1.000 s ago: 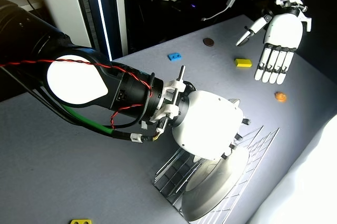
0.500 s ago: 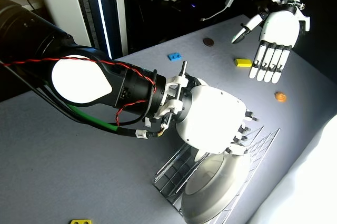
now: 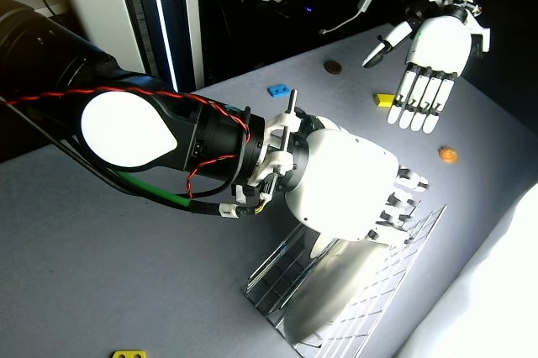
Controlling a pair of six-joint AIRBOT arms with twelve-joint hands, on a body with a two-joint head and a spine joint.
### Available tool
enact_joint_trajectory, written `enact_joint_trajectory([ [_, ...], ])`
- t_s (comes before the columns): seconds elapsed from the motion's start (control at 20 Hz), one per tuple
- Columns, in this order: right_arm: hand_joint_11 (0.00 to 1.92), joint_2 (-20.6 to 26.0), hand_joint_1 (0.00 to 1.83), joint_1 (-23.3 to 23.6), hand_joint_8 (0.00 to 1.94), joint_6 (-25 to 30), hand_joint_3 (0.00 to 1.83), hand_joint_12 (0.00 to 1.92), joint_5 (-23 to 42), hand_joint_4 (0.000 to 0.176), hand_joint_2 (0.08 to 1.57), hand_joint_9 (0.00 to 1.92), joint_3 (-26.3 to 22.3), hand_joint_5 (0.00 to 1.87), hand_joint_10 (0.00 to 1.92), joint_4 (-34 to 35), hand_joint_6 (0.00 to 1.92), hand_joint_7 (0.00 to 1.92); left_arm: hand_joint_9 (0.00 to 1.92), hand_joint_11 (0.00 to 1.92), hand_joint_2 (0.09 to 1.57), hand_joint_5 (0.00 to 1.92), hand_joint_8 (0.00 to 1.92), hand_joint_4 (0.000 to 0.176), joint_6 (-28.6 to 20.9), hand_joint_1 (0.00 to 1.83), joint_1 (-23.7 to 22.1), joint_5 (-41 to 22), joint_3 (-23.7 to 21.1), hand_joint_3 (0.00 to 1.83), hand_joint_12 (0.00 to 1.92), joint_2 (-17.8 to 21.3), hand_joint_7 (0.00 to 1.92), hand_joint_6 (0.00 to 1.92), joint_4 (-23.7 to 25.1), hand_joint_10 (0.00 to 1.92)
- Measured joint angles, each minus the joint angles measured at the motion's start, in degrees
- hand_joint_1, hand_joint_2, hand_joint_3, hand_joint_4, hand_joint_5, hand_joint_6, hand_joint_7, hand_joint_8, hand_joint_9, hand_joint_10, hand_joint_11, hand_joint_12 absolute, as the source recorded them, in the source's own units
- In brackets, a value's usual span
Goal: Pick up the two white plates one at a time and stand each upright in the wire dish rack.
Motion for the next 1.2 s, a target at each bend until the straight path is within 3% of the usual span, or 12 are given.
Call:
enact_joint_trajectory([
  [0.45, 0.00, 0.3, 0.87, 0.0, 0.00, -15.4, 0.00, 1.01, 10.6, 0.000, 1.03, 0.35, 0.0, 0.26, 0.00, 9.9, 0.00, 0.34, 0.05, 0.03, 1.05, 0.04, 0.01, 0.000, -0.1, 0.00, 0.0, -0.4, -8.6, 0.00, 0.01, 1.7, 0.06, 0.01, 1.1, 0.01],
  [0.55, 0.00, 0.9, 0.88, 0.0, 0.00, -17.3, 0.00, 0.97, 13.6, 0.000, 1.01, 0.32, 0.0, 0.23, 0.00, 10.2, 0.00, 0.30, 0.04, 0.02, 1.05, 0.03, 0.01, 0.000, -0.1, 0.00, -0.3, -0.8, -10.1, 0.00, 0.01, 1.9, 0.05, 0.00, 1.8, 0.01],
  [0.75, 0.00, 3.4, 0.88, 0.0, 0.00, -27.5, 0.00, 0.87, 18.0, 0.000, 0.97, 0.27, -1.4, 0.16, 0.00, 10.2, 0.00, 0.23, 0.02, 0.00, 1.06, 0.03, 0.00, 0.000, -0.1, 0.00, -1.9, -0.8, -12.2, 0.00, 0.00, 2.3, 0.04, 0.00, 5.5, 0.00],
  [0.8, 0.00, 4.3, 0.92, 0.0, 0.00, -29.7, 0.00, 0.76, 18.8, 0.000, 0.96, 0.22, -2.4, 0.11, 0.00, 10.4, 0.00, 0.18, 0.02, 0.00, 1.06, 0.02, 0.00, 0.000, 0.0, 0.00, -1.7, -0.8, -12.5, 0.00, 0.00, 2.3, 0.04, 0.00, 6.4, 0.00],
  [0.95, 0.00, 6.7, 0.95, 0.0, 0.00, -32.2, 0.00, 0.60, 19.2, 0.000, 0.93, 0.16, -5.0, 0.06, 0.00, 10.3, 0.00, 0.13, 0.05, 0.02, 1.06, 0.05, 0.01, 0.000, -0.1, 0.00, -1.6, -0.8, -12.6, 0.00, 0.01, 2.3, 0.06, 0.01, 6.7, 0.01],
  [1.2, 0.00, 10.3, 0.96, -1.8, 0.00, -36.8, 0.00, 0.64, 19.6, 0.000, 0.92, 0.18, -7.7, 0.09, 0.00, 10.3, 0.00, 0.15, 0.07, 0.04, 1.06, 0.07, 0.01, 0.000, -0.1, 0.00, -1.6, -0.3, -13.7, 0.00, 0.03, 2.7, 0.09, 0.01, 6.8, 0.01],
])
